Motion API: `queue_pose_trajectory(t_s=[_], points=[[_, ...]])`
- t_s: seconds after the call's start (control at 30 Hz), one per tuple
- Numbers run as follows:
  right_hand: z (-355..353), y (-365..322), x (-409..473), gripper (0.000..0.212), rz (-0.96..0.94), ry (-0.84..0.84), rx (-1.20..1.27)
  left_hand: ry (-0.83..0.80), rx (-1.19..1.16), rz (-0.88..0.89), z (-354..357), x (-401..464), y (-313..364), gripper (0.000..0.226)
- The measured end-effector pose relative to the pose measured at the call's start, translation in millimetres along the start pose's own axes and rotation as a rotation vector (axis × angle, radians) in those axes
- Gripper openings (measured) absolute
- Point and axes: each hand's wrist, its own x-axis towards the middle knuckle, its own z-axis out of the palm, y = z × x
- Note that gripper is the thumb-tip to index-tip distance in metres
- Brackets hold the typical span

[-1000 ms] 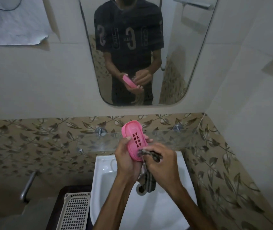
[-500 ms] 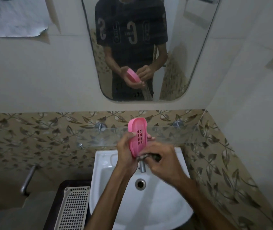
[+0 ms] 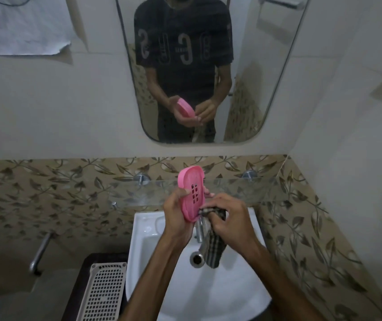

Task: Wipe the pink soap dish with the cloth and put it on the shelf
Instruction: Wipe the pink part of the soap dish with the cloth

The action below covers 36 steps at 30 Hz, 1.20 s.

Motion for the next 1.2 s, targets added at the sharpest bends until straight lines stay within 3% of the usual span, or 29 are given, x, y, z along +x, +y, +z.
queue_pose_trajectory(t_s=[0.13,0.27,0.37,0.5,0.63,0.77,0.97,1.1,1.2], points=[[13.4,-15.5,-13.1,0.02,-0.097,-0.053,0.07,0.006,0.014,-0.023,-0.3,0.6,-2.2,0.043],[15.6,-9.7,-9.4,0.031,0.123,0.098,0.201,0.009,-0.013,0.013,-2.3,0.6,-3.2,0.044],[29.5,-24.4,-16.7,0.042,0.164,0.122,0.362,0.042,-0.001,0.014,5.6,-2.3,-6.8,0.044],[42.2,-27.1,-21.0,0.037,0.266,0.215,0.451,0.087,-0.055,0.017,11.8,-7.9,-14.6,0.039],[48.7,-28.7,-31.5,0.029,0.217,0.209,0.422,0.112,0.035,0.022,5.2,-8.1,-15.0,0.037],[46.2,-18.8,-28.0,0.035,0.041,0.267,0.21,0.065,0.163,0.05,2.4,-5.3,-11.0,0.043],[24.6,12.1,-21.2,0.035,-0.22,0.222,0.003,-0.025,0.033,-0.186,-12.2,-0.8,18.5,0.081],[10.8,19.6,-16.4,0.036,-0.292,0.091,-0.055,-0.001,0.081,-0.278,-10.4,1.7,33.2,0.07],[7.7,18.2,-16.2,0.029,-0.227,0.067,0.009,0.005,-0.019,-0.281,-8.0,-0.7,32.9,0.062]])
